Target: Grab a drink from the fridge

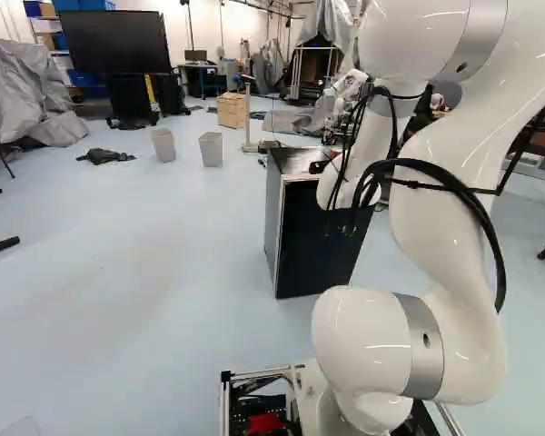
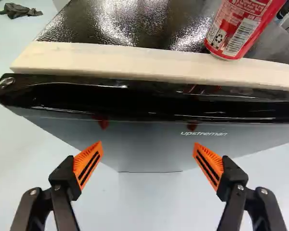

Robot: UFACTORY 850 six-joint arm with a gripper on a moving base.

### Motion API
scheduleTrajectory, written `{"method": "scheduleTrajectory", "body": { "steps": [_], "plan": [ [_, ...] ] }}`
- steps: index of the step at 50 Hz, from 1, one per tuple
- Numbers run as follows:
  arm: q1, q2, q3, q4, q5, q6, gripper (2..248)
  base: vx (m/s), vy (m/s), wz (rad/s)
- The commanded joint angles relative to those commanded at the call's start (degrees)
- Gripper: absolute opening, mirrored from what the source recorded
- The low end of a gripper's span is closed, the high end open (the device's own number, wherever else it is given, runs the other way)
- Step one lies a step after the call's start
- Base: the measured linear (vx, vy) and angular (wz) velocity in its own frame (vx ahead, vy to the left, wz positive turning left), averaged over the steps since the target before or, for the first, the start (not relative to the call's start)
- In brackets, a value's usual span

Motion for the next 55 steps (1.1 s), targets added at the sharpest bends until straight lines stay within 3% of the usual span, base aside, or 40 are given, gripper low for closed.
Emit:
{"method": "scheduleTrajectory", "body": {
  "steps": [37, 55],
  "plan": [
    [0.32, -1.24, -1.65, 0.0, 0.0, 0.0, 247, 0.0, 0.0, 0.0],
    [0.12, 1.88, 2.48, 0.0, 0.0, 0.0, 247, 0.0, 0.0, 0.0]
  ]
}}
